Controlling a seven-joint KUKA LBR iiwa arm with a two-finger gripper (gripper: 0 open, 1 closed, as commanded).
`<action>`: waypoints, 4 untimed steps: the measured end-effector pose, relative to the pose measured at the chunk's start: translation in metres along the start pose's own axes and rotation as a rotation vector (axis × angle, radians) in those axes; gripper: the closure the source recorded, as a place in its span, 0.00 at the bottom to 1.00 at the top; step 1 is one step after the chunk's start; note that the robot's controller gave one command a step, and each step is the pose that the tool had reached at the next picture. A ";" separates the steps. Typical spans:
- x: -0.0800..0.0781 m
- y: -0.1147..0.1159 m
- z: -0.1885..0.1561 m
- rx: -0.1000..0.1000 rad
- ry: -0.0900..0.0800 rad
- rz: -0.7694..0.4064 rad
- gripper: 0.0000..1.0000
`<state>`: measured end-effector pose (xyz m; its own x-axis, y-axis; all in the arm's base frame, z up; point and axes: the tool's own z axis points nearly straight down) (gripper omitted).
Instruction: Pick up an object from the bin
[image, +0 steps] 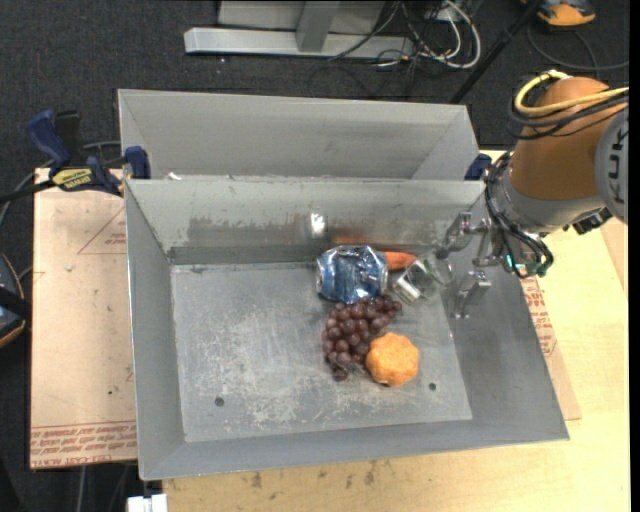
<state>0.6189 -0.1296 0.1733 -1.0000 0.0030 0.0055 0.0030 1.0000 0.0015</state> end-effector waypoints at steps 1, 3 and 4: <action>-0.002 0.000 -0.005 0.001 -0.008 -0.002 0.00; -0.015 0.076 0.043 0.002 -0.008 -0.405 0.00; -0.006 0.099 0.034 0.000 -0.007 -0.427 0.00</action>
Offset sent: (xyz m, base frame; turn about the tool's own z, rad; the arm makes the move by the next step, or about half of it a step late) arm 0.0001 0.1359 -0.1033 -0.2263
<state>0.6245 -0.0305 0.1398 -0.9116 -0.4110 -0.0027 -0.4110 0.9116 0.0018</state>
